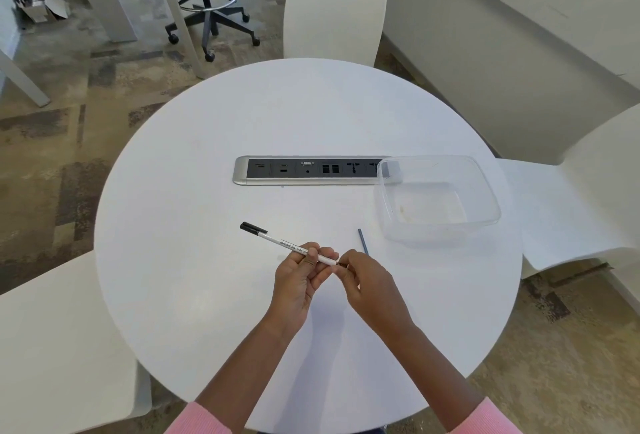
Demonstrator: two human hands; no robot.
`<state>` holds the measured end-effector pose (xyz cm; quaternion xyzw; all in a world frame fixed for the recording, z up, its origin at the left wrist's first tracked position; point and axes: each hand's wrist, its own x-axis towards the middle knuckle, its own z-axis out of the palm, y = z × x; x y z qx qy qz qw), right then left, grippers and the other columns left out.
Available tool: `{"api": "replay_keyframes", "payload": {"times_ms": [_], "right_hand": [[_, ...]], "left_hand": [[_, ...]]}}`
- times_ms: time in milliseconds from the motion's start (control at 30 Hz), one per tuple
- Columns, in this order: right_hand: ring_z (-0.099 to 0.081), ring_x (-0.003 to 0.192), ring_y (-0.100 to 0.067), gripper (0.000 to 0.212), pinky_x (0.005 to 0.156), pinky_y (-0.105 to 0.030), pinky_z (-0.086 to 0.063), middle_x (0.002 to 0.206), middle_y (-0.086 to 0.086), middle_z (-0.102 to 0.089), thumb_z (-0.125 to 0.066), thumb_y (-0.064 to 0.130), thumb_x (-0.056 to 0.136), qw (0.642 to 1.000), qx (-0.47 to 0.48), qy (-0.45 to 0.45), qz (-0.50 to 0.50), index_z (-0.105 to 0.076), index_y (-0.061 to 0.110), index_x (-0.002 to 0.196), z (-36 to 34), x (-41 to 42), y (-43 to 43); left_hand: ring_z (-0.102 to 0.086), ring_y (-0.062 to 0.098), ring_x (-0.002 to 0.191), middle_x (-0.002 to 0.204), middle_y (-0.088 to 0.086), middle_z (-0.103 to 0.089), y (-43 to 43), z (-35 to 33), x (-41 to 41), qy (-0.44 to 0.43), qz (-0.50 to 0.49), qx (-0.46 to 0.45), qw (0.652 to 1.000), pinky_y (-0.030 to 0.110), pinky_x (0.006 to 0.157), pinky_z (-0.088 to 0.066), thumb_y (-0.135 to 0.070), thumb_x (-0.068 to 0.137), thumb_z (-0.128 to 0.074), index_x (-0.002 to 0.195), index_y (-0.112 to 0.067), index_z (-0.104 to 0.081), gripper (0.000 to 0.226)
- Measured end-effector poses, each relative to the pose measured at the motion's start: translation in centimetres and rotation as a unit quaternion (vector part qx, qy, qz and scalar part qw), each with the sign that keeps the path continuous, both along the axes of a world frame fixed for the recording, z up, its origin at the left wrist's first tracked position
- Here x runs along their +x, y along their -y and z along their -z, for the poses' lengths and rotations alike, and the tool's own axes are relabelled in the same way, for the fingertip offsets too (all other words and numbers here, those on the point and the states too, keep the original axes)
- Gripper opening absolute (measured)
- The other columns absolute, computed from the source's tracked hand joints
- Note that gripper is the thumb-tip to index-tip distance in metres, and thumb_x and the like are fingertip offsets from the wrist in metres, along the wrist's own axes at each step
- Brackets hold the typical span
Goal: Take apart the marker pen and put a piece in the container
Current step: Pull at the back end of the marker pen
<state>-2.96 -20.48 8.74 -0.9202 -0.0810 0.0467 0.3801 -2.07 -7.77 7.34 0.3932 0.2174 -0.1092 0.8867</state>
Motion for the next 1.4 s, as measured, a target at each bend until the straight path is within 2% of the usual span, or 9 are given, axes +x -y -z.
{"api": "replay_keyframes", "payload": {"times_ms": [167,267,333,533,733,933,1133,1267,1400], "right_hand": [[-0.044,0.056,-0.015,0.033,0.056,-0.028,-0.037,0.06,-0.004,-0.051,-0.041,0.028,0.094,0.989,0.103,-0.08,0.065,-0.053,0.009,0.071,-0.1,0.1,-0.4],[-0.051,0.062,-0.005,0.009,0.057,-0.01,-0.04,0.067,0.003,-0.054,-0.055,0.024,0.088,0.994,0.092,-0.014,0.056,-0.054,0.016,0.086,0.1,-0.1,-0.3],[-0.054,0.072,-0.001,0.014,0.064,-0.004,-0.042,0.078,0.007,-0.056,-0.062,0.016,0.083,0.993,0.101,0.023,0.055,-0.056,0.015,0.095,0.3,-0.3,-0.2],[-0.056,0.078,0.0,0.013,0.071,-0.007,-0.046,0.084,0.001,-0.063,-0.063,0.0,0.08,0.988,0.116,0.084,0.062,-0.064,0.008,0.09,0.5,-0.3,-0.3],[-0.059,0.059,-0.001,0.02,0.058,-0.004,-0.044,0.067,0.008,-0.065,-0.06,0.012,0.085,0.958,0.244,-0.032,0.149,-0.063,0.028,0.073,0.2,0.0,-0.4],[-0.059,0.081,0.007,0.015,0.069,-0.004,-0.045,0.081,0.01,-0.062,-0.064,0.001,0.08,0.975,0.187,0.045,0.112,-0.064,0.013,0.089,0.3,-0.3,-0.5],[-0.058,0.072,-0.003,0.007,0.063,-0.009,-0.044,0.076,0.012,-0.061,-0.058,0.013,0.086,0.975,0.183,0.02,0.127,-0.063,0.017,0.084,0.7,0.0,-0.3],[-0.059,0.078,0.003,0.014,0.07,-0.006,-0.046,0.084,0.008,-0.06,-0.062,0.005,0.082,0.981,0.164,0.044,0.095,-0.062,0.011,0.095,0.7,0.0,-0.4],[-0.059,0.074,-0.004,0.01,0.068,-0.012,-0.047,0.081,0.005,-0.064,-0.06,0.005,0.084,0.98,0.166,0.038,0.106,-0.065,0.013,0.088,0.8,0.1,-0.3]], "left_hand": [[-0.072,0.014,0.068,0.066,0.002,-0.074,0.2,0.1,-0.1,0.0,-0.004,-0.014,1.0,0.02,0.06,-0.057,-0.007,0.092,-0.045,0.084,-0.008,-0.056,0.013],[-0.071,0.012,0.067,0.066,0.002,-0.074,0.1,0.1,0.0,-0.01,-0.016,-0.02,1.0,0.019,0.058,-0.057,-0.008,0.092,-0.046,0.085,-0.007,-0.056,0.012],[-0.071,0.011,0.066,0.067,0.001,-0.074,0.1,0.1,0.0,-0.017,-0.019,-0.016,1.0,0.019,0.058,-0.057,-0.008,0.092,-0.046,0.085,-0.008,-0.056,0.012],[-0.072,0.014,0.068,0.07,0.004,-0.075,0.5,0.0,-0.2,-0.034,-0.038,-0.055,0.997,0.02,0.057,-0.057,-0.007,0.091,-0.047,0.087,-0.007,-0.056,0.01],[-0.072,0.015,0.07,0.072,0.005,-0.076,1.0,0.0,-0.3,-0.032,-0.062,-0.08,0.994,0.022,0.06,-0.058,-0.004,0.092,-0.044,0.087,-0.006,-0.056,0.013],[-0.073,0.016,0.07,0.073,0.005,-0.076,1.2,-0.1,-0.3,-0.035,-0.075,-0.092,0.992,0.022,0.057,-0.057,-0.004,0.092,-0.045,0.086,-0.006,-0.057,0.014],[-0.072,0.015,0.074,0.077,0.005,-0.076,1.5,-0.1,-0.4,-0.034,-0.079,-0.091,0.992,0.022,0.062,-0.058,-0.005,0.092,-0.045,0.085,-0.007,-0.057,0.015],[-0.072,0.013,0.076,0.078,0.004,-0.076,1.5,0.0,-0.5,-0.031,-0.077,-0.087,0.993,0.021,0.063,-0.058,-0.006,0.093,-0.045,0.085,-0.008,-0.057,0.014],[-0.072,0.014,0.077,0.079,0.005,-0.076,1.5,0.1,-0.5,-0.029,-0.073,-0.088,0.993,0.023,0.069,-0.059,-0.004,0.092,-0.045,0.083,-0.008,-0.057,0.016]]}}
